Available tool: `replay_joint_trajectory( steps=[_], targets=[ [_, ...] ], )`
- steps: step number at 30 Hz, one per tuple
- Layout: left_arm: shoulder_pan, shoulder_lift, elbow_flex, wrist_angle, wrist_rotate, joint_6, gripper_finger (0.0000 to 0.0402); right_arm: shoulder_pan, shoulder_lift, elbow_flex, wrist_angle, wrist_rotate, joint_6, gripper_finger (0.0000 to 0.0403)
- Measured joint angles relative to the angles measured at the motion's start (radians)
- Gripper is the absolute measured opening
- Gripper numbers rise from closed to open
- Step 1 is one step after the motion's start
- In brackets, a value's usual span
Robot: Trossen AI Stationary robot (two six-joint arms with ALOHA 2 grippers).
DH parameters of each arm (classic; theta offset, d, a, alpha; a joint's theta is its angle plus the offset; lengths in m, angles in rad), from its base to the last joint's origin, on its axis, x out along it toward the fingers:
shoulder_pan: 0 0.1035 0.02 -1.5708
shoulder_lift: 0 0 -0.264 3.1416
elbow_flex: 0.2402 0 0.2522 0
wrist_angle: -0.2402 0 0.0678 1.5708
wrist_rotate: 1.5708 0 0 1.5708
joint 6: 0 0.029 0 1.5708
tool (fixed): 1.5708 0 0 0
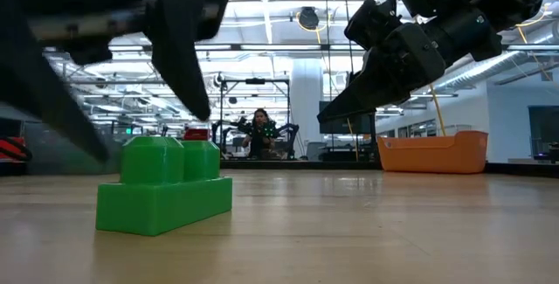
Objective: Sort & place blocks by color
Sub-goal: Put the green game piece into the black bin
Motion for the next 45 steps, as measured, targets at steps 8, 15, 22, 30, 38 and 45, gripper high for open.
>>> replay_joint_trajectory(
  steps=[8, 15, 22, 30, 38, 45],
  targets=[
    [0.017, 0.052, 0.001, 0.054, 0.017, 0.081, 0.0251, 0.000, 0.000, 0.000, 0.008, 0.000, 0.000, 0.0233],
    [0.057, 0.077, 0.004, -0.004, 0.004, 0.073, 0.0237, 0.000, 0.000, 0.000, -0.009, 0.000, 0.018, 0.0233],
    [0.099, 0.077, 0.003, -0.052, -0.017, -0.008, 0.0187, 0.000, 0.000, 0.000, -0.009, 0.000, 0.019, 0.0233],
    [0.127, 0.046, 0.000, -0.151, -0.070, -0.142, 0.0140, 0.000, 0.000, 0.000, -0.012, 0.000, 0.019, 0.0233],
    [0.194, -0.134, -0.003, -0.441, -0.225, -0.404, 0.0140, 0.000, 0.000, 0.000, -0.011, 0.000, 0.037, 0.0233],
    [0.375, -0.348, -0.003, -0.774, -0.326, -0.674, 0.0139, 0.000, 0.000, 0.000, 0.015, 0.000, 0.045, 0.0233]
  ],
)
